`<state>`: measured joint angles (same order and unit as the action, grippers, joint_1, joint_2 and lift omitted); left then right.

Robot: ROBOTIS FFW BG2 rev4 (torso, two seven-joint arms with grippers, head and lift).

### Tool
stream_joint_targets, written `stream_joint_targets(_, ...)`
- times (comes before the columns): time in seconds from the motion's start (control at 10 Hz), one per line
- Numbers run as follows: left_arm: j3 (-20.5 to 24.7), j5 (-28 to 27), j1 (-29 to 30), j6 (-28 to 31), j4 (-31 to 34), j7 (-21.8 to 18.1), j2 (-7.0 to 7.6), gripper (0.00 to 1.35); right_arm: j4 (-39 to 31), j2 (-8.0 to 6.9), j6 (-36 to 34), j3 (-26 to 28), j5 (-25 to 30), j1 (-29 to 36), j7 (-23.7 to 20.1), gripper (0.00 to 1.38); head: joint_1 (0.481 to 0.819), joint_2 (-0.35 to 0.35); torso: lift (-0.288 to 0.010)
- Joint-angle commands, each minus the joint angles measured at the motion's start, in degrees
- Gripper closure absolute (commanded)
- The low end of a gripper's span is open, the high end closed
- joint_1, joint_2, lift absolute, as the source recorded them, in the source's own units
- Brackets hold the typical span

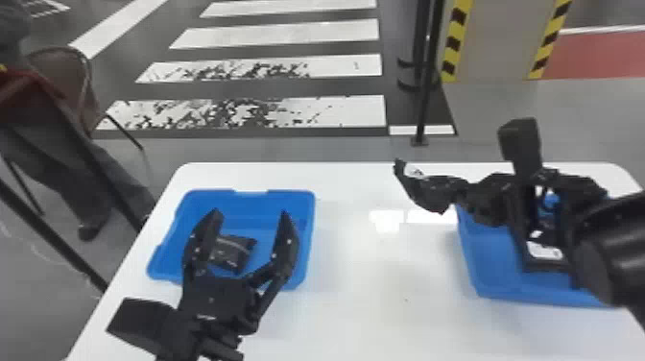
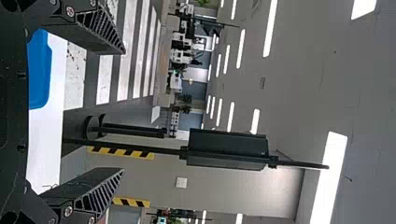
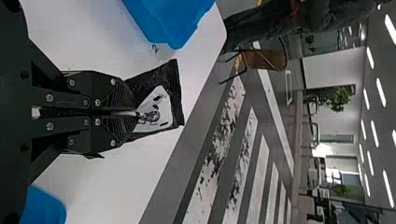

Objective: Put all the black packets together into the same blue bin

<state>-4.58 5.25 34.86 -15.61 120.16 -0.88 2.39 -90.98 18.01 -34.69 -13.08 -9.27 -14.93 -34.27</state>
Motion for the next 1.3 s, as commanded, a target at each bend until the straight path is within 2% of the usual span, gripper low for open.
stream_joint_targets(0.0,0.6,0.0,0.3,-0.6,0.0,0.0,-0.19,0.14,-12.0,0.88,-4.7,9.4,3.2,9.4,0.0,1.1,0.695,0.085,-0.11)
stream_joint_targets(0.1,0.9,0.0,0.6,-0.7,0.0,0.0,-0.28,0.14,-19.1,1.06,-8.3,15.5,5.7,15.2,-0.2,1.1,0.695,0.045,-0.11)
stream_joint_targets(0.2,1.0,-0.1,0.7,-0.8,0.0,0.0,-0.37,0.14,-21.0,1.15,-10.3,19.6,7.2,17.7,-1.4,1.1,0.695,-0.004,-0.11)
stream_joint_targets(0.4,1.0,-0.2,0.7,-1.0,0.0,0.0,-0.37,0.14,-23.0,1.15,-11.4,23.8,11.0,20.5,-2.2,1.09,0.695,-0.078,-0.11)
stream_joint_targets(0.5,0.9,-0.3,0.6,-1.0,0.0,0.0,-0.28,0.14,-20.3,1.15,-10.3,24.8,11.7,20.1,-2.2,1.03,0.695,-0.112,-0.11)
stream_joint_targets(0.6,0.8,-0.3,0.6,-1.1,0.0,0.0,-0.19,0.14,-17.5,0.88,-8.1,26.3,11.6,19.8,-2.2,0.68,0.695,-0.142,-0.11)
stream_joint_targets(0.7,0.9,-0.3,0.7,-1.1,0.0,0.0,-0.19,0.14,-18.4,0.36,-5.4,27.8,11.2,21.8,-2.2,0.24,0.695,-0.169,-0.11)
stream_joint_targets(0.8,0.9,-0.3,0.7,-1.1,0.0,0.0,-0.19,0.14,-21.2,-1.14,-1.3,30.2,10.4,25.9,-1.9,0.05,0.695,-0.179,-0.11)
stream_joint_targets(0.9,1.0,-0.3,0.6,-1.0,0.0,0.0,-0.28,0.14,-24.8,-3.6,4.5,32.6,7.4,31.9,0.7,0.11,0.695,-0.189,-0.11)
stream_joint_targets(1.0,2.1,-1.3,0.4,-0.8,0.0,0.0,-0.46,0.14,-26.9,-5.97,13.0,34.1,2.8,38.3,3.9,0.15,0.695,-0.197,-0.11)
stream_joint_targets(1.1,4.0,-2.2,0.0,1.0,0.0,-0.1,-1.16,0.14,-28.3,-8.26,19.9,35.4,-1.6,43.8,6.0,0.16,0.695,-0.195,-0.11)
stream_joint_targets(1.2,6.4,-3.0,-0.5,2.8,0.0,-0.8,-1.86,0.14,-30.0,-9.93,22.7,36.4,-3.6,47.7,7.2,0.16,0.695,-0.182,-0.11)
